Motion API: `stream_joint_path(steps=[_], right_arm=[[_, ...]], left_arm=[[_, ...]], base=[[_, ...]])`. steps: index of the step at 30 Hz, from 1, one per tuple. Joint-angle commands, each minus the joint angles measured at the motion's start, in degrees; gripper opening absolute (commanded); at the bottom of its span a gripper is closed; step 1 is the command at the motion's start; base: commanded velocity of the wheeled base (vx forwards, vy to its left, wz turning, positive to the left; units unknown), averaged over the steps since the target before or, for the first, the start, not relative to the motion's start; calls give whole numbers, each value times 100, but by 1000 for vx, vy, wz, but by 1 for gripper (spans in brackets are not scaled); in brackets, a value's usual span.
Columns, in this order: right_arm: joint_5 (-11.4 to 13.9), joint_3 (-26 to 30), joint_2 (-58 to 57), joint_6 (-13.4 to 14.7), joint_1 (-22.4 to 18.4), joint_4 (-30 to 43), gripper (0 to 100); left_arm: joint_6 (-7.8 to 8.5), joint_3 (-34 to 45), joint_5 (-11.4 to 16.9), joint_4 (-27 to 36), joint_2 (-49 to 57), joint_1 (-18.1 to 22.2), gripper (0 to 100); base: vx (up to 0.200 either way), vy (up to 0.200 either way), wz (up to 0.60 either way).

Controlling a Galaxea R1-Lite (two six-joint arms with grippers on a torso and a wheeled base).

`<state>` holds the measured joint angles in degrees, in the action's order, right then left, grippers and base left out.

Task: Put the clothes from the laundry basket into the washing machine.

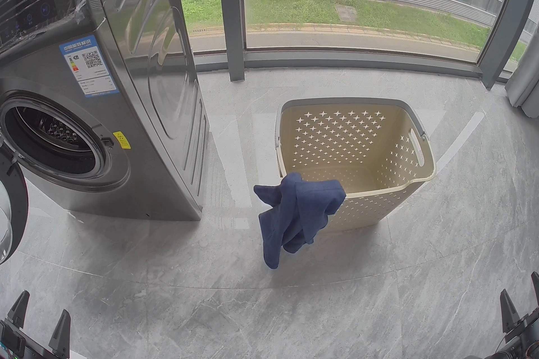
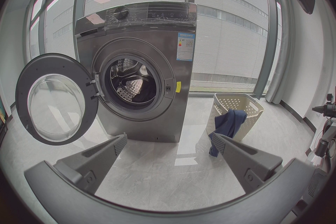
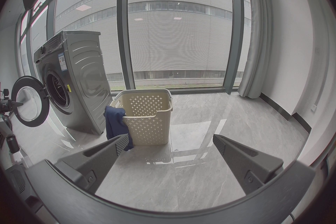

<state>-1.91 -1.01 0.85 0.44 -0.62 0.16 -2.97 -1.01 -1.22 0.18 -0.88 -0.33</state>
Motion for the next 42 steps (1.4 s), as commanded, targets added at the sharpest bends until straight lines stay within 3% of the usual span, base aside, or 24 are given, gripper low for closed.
stream_joint_path(steps=[1,13,22,28,34,39,42], right_arm=[[-2,101,-85,0,1,2,100],[-2,101,-85,0,-8,11,100],[7,101,-85,9,1,2,100],[218,101,-85,-70,-8,-25,100],[244,-1120,442,-18,-8,-139,100],[306,-1094,978,-35,1,-165,100],[508,-997,1382,-9,53,-227,100]], left_arm=[[-1,92,-1,-1,88,-2,100],[16,92,-1,-9,88,-2,100],[16,92,-1,-9,88,-2,100],[25,92,8,-9,88,-2,100],[34,92,8,-9,88,-2,100],[34,92,16,-9,88,-2,100],[34,92,16,-9,88,-2,100]], base=[[0,0,0],[0,-200,0],[0,0,0],[0,0,0],[0,0,0],[0,200,0],[0,200,0]])
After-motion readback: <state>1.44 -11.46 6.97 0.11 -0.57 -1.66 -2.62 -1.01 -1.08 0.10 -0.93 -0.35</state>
